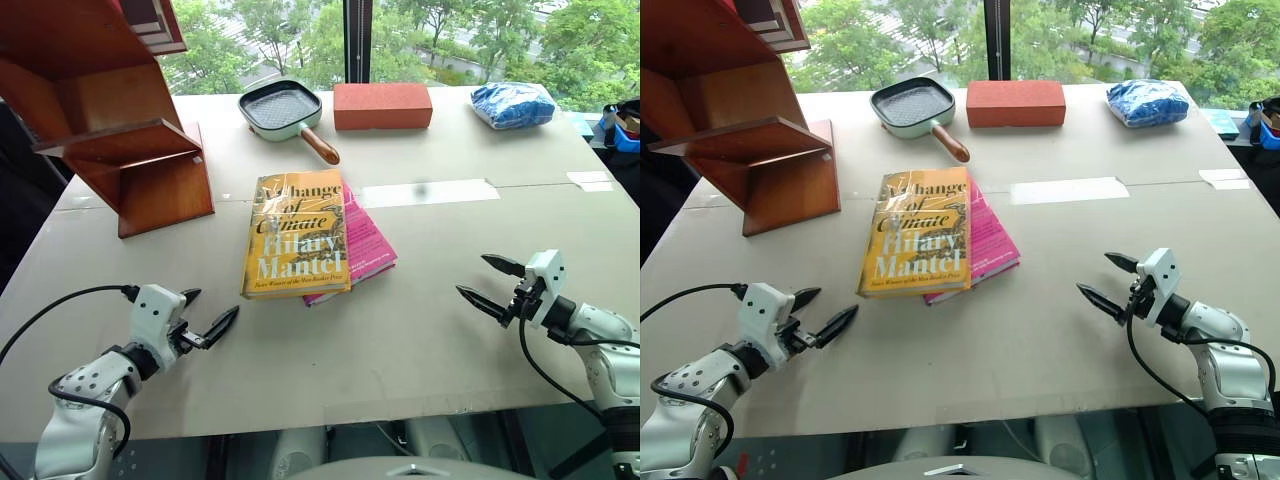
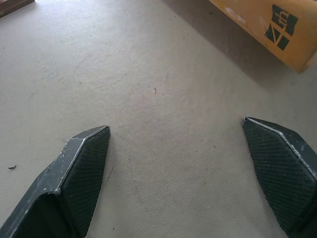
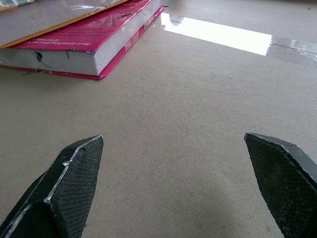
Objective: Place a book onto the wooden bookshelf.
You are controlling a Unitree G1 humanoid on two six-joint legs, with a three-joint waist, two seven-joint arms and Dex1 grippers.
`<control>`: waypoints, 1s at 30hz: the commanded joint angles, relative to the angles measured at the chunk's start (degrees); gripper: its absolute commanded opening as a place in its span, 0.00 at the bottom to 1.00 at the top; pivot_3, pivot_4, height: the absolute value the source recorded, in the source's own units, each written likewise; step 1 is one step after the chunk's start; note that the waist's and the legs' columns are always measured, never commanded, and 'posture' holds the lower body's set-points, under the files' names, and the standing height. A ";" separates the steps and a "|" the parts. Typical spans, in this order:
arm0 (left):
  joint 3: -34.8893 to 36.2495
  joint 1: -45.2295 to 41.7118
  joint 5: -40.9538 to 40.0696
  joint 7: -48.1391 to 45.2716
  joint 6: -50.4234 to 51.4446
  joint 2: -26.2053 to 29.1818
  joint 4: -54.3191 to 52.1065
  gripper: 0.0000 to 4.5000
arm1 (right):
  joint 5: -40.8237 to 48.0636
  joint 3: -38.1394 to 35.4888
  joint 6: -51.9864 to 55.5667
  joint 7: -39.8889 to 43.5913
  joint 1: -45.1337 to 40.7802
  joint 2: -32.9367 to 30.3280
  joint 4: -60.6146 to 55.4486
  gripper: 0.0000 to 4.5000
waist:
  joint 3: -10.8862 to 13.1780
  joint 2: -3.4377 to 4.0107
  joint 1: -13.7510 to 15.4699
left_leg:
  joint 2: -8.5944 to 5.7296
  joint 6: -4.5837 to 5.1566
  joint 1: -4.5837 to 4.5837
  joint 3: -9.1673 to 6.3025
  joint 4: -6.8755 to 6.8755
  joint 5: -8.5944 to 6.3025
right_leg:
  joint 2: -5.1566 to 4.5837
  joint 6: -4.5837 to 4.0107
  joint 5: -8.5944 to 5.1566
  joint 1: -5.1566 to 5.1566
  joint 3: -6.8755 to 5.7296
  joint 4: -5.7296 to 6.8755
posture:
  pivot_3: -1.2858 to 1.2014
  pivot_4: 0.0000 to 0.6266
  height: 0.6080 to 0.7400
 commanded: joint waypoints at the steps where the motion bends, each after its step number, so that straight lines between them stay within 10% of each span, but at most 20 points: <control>1: 1.10 -0.04 0.53 -0.37 -0.12 0.96 1.27 0.97 | 0.68 -0.52 -0.53 1.03 -0.85 -0.84 -0.48 1.00 | 0.00 0.00 0.00 | 0.00 0.00 0.00 0.00 0.00 0.00 | 0.00 0.00 0.00 0.00 0.00 0.00 | 0.52 0.24 1.00; 30: 4.26 -12.76 -13.86 -10.40 11.84 4.14 5.47 0.97 | 12.87 -3.66 10.61 4.57 0.62 -5.60 -17.05 1.00 | 0.24 -0.39 0.15 | -0.01 0.00 -0.04 -0.06 0.07 0.00 | 0.02 0.01 0.01 0.01 -0.04 0.10 | 0.52 0.24 1.00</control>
